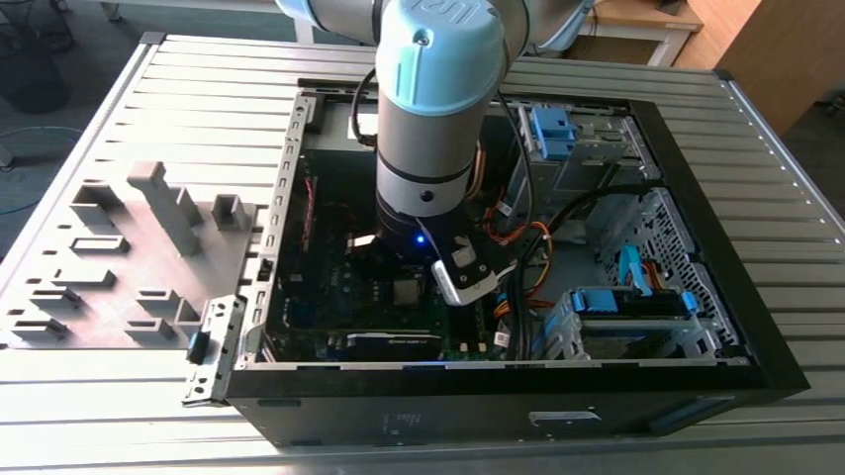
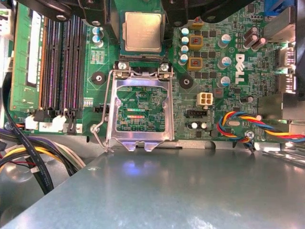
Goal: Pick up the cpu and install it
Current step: 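Place the cpu into insertion slot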
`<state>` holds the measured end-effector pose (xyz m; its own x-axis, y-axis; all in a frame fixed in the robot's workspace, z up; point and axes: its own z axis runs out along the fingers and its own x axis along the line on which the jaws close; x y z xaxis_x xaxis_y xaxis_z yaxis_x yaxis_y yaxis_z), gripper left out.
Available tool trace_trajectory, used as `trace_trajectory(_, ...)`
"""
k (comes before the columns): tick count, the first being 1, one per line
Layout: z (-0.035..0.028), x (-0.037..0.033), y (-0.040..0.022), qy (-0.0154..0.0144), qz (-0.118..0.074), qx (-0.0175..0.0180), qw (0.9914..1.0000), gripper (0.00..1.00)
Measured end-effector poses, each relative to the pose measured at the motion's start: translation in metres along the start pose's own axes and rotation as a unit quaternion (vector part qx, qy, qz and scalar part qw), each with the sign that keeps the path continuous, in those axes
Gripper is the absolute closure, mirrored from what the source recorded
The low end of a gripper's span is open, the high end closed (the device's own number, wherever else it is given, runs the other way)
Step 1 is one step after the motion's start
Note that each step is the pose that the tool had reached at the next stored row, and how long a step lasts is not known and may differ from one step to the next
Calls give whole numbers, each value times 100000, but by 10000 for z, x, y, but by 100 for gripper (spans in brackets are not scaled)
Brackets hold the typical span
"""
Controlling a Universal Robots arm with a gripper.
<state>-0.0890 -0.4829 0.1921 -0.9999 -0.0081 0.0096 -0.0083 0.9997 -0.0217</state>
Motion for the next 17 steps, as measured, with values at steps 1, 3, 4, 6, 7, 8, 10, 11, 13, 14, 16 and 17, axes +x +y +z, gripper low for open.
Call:
trace_trajectory(1, 0, 0, 0, 0, 0, -4, 100000, 53)
trace_trajectory(3, 1, 0, 0, -5, 0, -8, 100000, 53)
trace_trajectory(4, 1, 0, 0, -2, 0, -6, 100000, 53)
trace_trajectory(6, 1, 0, 0, -4, -2, -8, 100000, 53)
trace_trajectory(7, 2, -1, 0, -21, -7, -7, 100000, 53)
trace_trajectory(8, 1, -1, 0, -13, -7, -3, 100000, 55)
trace_trajectory(10, 2, -1, 0, -2, -7, -6, 100000, 57)
trace_trajectory(11, 2, -1, 0, -3, -5, -6, 100000, 57)
trace_trajectory(13, 2, 0, 0, -4, -1, -8, 100000, 57)
trace_trajectory(14, 2, 0, 0, -2, -1, -9, 100000, 57)
trace_trajectory(16, 0, 0, 1, -6, -1, -12, 100000, 57)
trace_trajectory(17, -5, -1, 1, -13, 4, -29, 100000, 57)
